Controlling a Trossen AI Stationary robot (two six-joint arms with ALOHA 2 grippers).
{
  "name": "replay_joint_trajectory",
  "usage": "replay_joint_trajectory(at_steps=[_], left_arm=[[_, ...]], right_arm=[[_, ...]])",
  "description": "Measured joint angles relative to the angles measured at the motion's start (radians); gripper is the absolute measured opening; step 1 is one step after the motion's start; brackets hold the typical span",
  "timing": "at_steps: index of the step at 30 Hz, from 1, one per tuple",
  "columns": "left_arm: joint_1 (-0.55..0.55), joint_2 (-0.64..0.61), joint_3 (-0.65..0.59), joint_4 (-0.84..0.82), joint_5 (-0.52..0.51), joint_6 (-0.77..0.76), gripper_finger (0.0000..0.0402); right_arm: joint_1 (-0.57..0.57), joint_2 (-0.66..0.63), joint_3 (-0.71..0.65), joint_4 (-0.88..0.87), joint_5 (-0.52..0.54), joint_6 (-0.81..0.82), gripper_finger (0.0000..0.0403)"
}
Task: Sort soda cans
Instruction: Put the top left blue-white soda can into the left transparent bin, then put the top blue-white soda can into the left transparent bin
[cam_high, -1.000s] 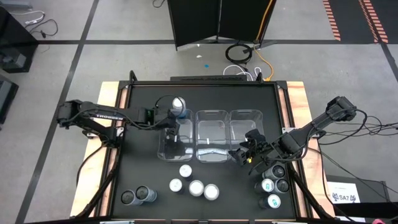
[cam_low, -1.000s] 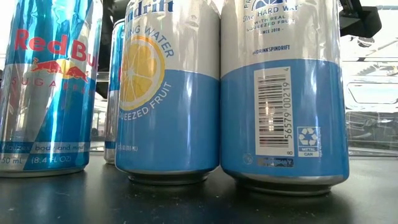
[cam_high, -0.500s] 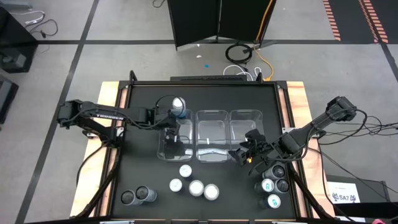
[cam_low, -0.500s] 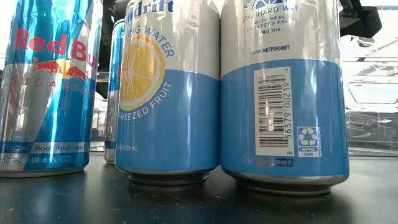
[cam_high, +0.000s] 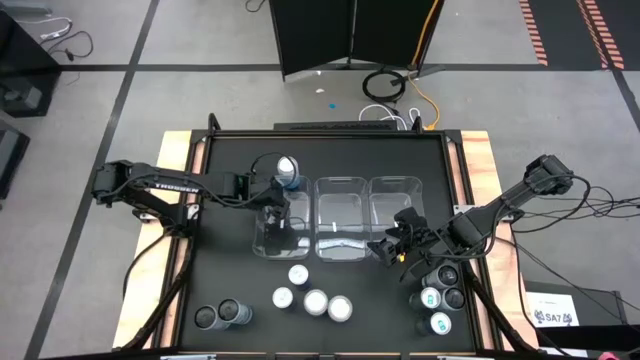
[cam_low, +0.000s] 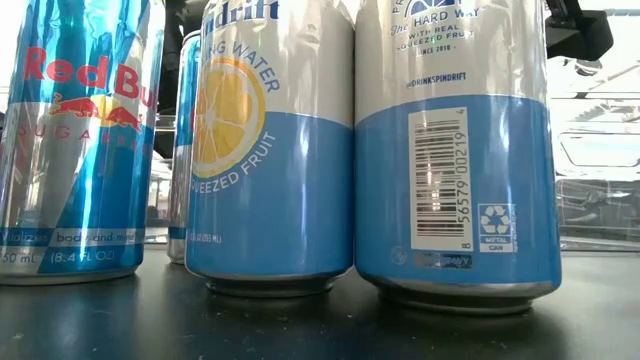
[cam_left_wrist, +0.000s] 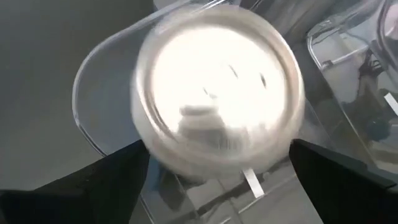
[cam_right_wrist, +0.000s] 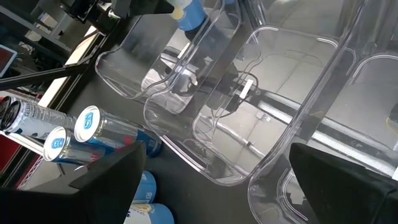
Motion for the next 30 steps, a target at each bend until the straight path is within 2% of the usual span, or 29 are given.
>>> replay_joint_trajectory(at_steps=[9, 19, 24, 30], left_arm=[[0.004, -0.056, 0.004, -0.02, 0.084, -0.005, 0.0391], [0.006, -0.192, 0.126, -0.116, 0.044, -0.008, 0.0391], [0.008, -0.23, 0.188, -0.039, -0.031, 0.147, 0.0391], [0.011, -0.23, 0.201, 0.249, -0.039, 0.416, 0.0391]], right_arm=[[0.0, 0.0, 0.0, 0.001, -0.005, -0.045, 0.0389], [0.0, 0.0, 0.0, 0.001, -0.005, -0.065, 0.0389], [0.0, 0.0, 0.0, 0.001, -0.002, -0.072, 0.0389], [0.0, 0.0, 0.0, 0.002, 0.005, -0.069, 0.0389]])
